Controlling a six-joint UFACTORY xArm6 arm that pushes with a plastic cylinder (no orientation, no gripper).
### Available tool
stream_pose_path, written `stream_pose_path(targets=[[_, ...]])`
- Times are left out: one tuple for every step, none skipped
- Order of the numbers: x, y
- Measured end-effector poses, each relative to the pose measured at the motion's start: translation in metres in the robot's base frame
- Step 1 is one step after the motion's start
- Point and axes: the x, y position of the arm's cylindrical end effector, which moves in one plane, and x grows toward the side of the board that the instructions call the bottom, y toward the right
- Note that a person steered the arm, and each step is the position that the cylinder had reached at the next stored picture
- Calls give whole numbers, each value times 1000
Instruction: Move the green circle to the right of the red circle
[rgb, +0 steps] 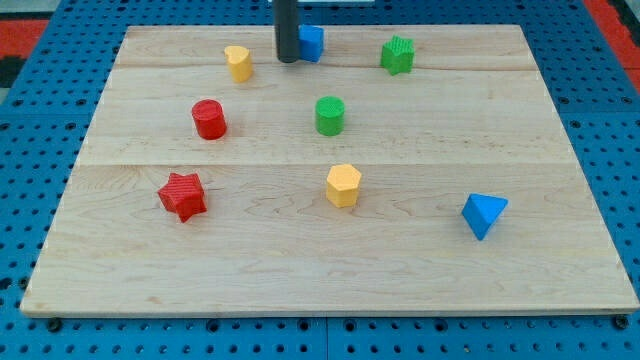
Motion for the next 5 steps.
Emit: stream_pose_path(targets=[[2, -40], [34, 0], [60, 42], [60, 91], [97, 166]])
